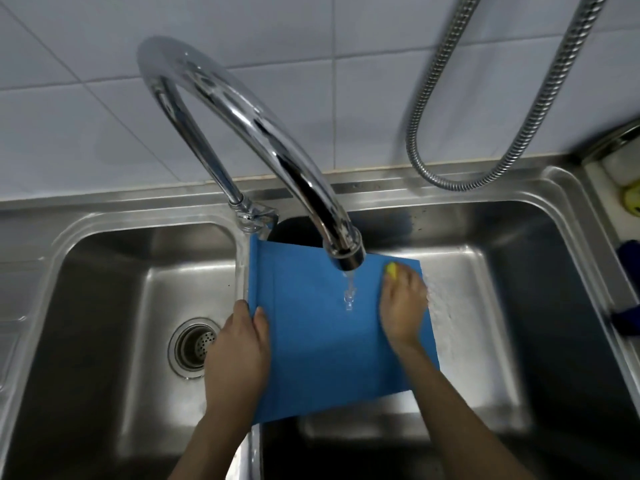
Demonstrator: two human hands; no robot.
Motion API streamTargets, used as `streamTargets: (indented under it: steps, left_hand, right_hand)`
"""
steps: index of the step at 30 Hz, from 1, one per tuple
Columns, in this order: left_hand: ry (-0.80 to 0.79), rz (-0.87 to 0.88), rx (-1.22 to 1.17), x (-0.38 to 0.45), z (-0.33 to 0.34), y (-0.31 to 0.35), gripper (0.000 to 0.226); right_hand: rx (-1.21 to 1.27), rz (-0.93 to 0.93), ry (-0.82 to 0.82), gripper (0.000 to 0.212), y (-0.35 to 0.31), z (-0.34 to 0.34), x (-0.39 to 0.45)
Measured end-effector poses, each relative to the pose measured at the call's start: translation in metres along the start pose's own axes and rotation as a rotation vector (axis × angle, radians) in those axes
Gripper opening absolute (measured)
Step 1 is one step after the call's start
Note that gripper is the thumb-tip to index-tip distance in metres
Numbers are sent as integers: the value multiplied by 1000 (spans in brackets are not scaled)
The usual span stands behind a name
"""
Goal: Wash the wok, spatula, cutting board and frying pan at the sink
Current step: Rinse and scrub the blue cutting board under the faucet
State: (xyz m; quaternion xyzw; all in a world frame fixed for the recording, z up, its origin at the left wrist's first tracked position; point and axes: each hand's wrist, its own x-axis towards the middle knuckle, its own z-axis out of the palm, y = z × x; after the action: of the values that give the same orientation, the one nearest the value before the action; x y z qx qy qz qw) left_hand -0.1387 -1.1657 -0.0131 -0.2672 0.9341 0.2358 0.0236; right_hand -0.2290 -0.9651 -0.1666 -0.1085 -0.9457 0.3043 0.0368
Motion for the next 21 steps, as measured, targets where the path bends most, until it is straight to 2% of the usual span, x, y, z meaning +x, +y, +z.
streamTargets:
  steps: [3, 5, 7, 9, 10, 11, 13, 14, 16, 19, 21]
  left_hand:
    - [11, -7, 29, -1, 2, -1, 25]
    - [21, -19, 34, -3, 3, -2, 26]
    - [71, -15, -3, -6, 1, -1, 21]
    - [145, 90, -63, -7, -4, -3, 15]
    - [169, 180, -38, -6, -5, -5, 23]
    - [166, 286, 22, -4, -6, -8, 27]
    - [133, 494, 179, 1, -9, -13, 15]
    - [103, 579, 240, 4, -13, -14, 8]
    - [-3, 772, 315, 14, -24, -23, 19]
    - [-201, 1081, 446, 30, -49, -49, 31]
    - [-226, 1192, 640, 44, -62, -59, 43]
  right_hand:
    - [-77, 144, -14, 41, 22, -15, -44]
    - [-66, 122, -8, 41, -2, -21, -88]
    - [-4, 11, -40, 41, -43, -24, -125]
    - [93, -146, -102, 39, -85, -26, -152]
    - [122, -213, -128, 38, -100, -28, -161]
    - [122, -268, -143, 38, -108, -28, -166]
    - [102, -311, -131, 37, -104, -28, -164]
    - [93, -277, -99, 36, -93, -26, -159]
    - [33, -114, -14, 34, -62, -23, -140]
    - [-51, 230, 85, 32, -5, -20, -108]
    - [-58, 498, 22, 31, 27, -25, -91]
